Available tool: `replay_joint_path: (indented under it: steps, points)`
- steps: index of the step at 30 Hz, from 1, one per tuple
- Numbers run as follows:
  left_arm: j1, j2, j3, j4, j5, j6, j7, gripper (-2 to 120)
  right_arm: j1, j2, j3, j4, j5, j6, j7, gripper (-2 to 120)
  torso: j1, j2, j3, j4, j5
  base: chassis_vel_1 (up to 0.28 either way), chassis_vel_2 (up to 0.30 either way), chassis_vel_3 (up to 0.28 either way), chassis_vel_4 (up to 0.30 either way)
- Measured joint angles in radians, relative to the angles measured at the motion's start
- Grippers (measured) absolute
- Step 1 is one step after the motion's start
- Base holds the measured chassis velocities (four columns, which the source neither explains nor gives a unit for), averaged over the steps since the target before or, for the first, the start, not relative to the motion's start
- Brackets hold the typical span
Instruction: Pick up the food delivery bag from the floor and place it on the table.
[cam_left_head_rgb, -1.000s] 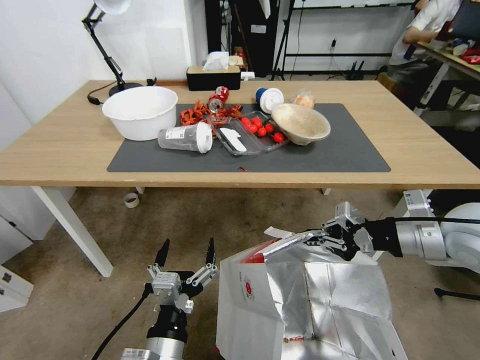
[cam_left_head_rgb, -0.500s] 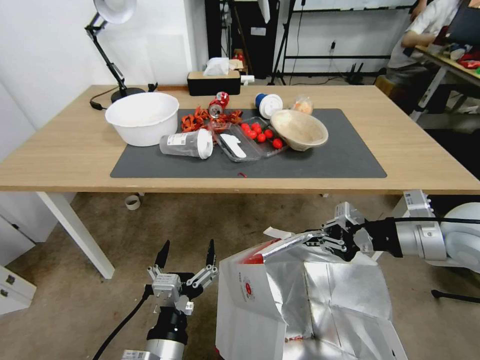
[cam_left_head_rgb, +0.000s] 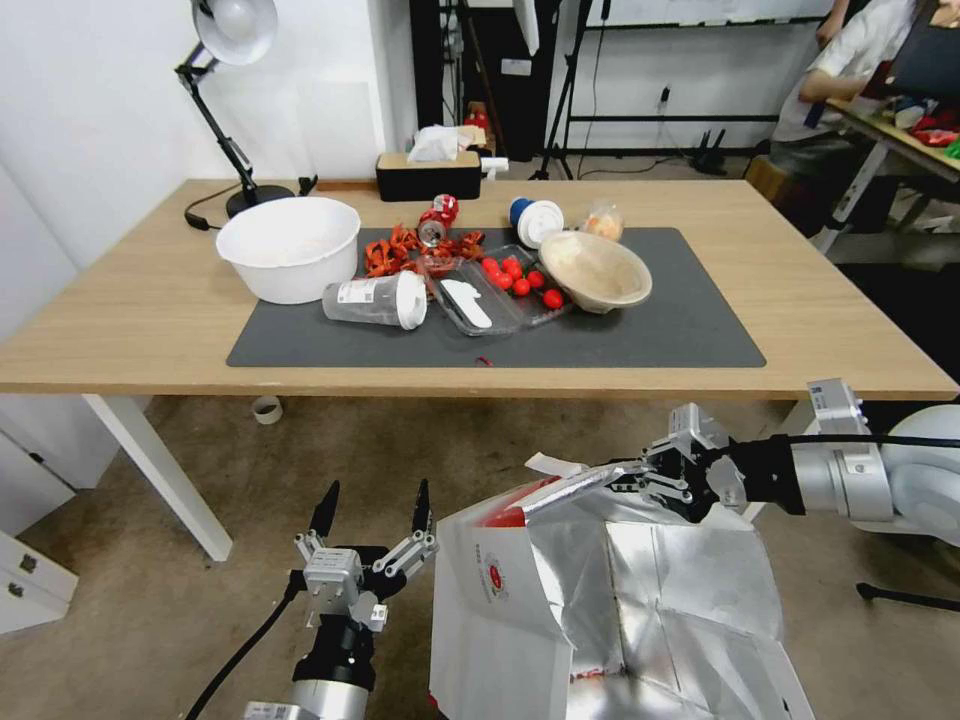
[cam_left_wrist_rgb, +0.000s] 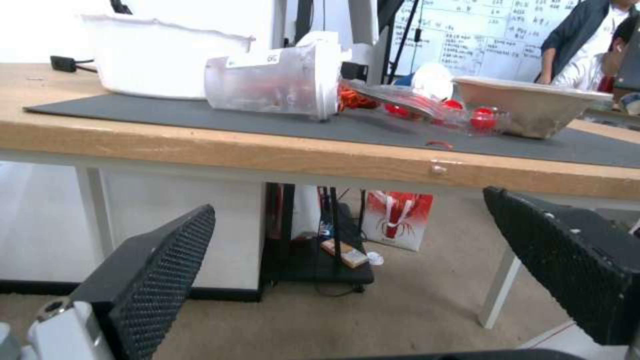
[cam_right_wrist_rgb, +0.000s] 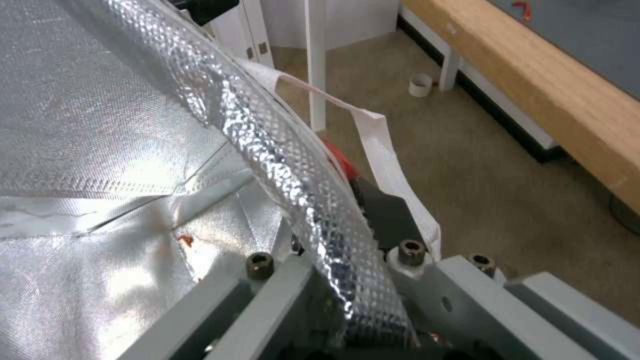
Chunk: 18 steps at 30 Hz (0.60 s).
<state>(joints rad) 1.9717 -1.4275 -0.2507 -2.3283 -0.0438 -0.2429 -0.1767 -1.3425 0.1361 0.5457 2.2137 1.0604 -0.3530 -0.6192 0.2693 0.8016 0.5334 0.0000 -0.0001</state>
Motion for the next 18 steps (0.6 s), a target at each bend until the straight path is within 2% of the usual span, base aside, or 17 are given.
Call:
replay_joint_path:
  steps: [18]
  points:
    - [-0.006,0.001,0.000,0.008,-0.005,0.004,-0.003,100,-0.001,-0.001,-0.001,-0.006,-0.003,-0.001,-0.003,0,0.033,0.080,0.046,0.0000,0.0002,0.000,0.000,0.000,0.000]
